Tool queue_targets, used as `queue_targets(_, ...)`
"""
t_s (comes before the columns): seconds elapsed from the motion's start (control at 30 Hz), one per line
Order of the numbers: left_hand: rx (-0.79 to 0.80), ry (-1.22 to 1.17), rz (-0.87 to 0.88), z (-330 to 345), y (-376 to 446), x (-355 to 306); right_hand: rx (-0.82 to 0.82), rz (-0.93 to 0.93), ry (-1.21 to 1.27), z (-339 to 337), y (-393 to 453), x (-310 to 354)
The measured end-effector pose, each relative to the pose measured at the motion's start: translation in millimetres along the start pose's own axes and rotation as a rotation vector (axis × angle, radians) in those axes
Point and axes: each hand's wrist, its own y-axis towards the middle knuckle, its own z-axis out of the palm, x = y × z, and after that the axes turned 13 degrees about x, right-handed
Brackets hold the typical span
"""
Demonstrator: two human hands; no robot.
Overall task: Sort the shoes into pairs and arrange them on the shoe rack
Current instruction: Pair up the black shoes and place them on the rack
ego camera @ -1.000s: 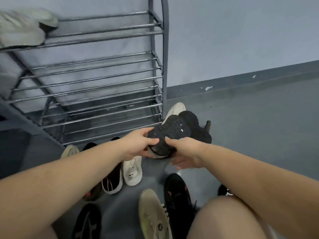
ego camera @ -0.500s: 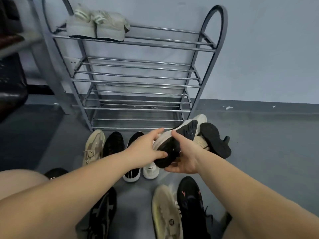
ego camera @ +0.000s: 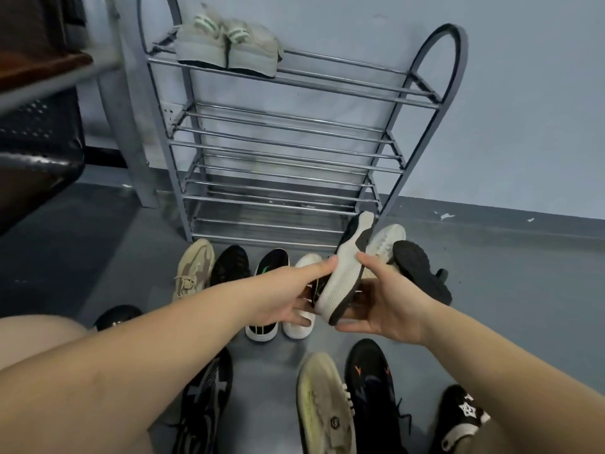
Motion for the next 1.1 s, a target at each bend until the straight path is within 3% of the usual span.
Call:
queue_targets(0.13, -0.108, 0.014, 0.071, -2.1, 3.0, 8.0, 0.022, -0.073, -0.072, 0.6, -2.8, -5.0)
queue_targets(0.37, -0.26, 0.343, 0.149, 20.0, 6.5, 17.7, -0.001, -0.204, -0.162, -2.0, -6.3, -13.6)
queue_targets(0.5, -0.292, 0.187, 0.198, 19.8, 11.4, 16.3, 0.041, -0.248, -0.105, -4.7, -10.7, -10.4)
queue_targets(0.57, -0.269, 0.055, 0.123, 13.4, 11.8, 11.6, 0.078, -0.252, -0.076, -5.5, -12.3, -10.4)
queue_targets(0.73, -0.101, -0.219, 0.018, 11.8, 5.4, 11.0, 0.077, -0.146, -0.129, -8.0, -15.9, -13.9)
queue_targets(1.1, -0.208, -0.024, -0.071, -1.2, -21.2, 47.9, 0.094, 0.141, -0.102, 5.0, 7.6, -36.9)
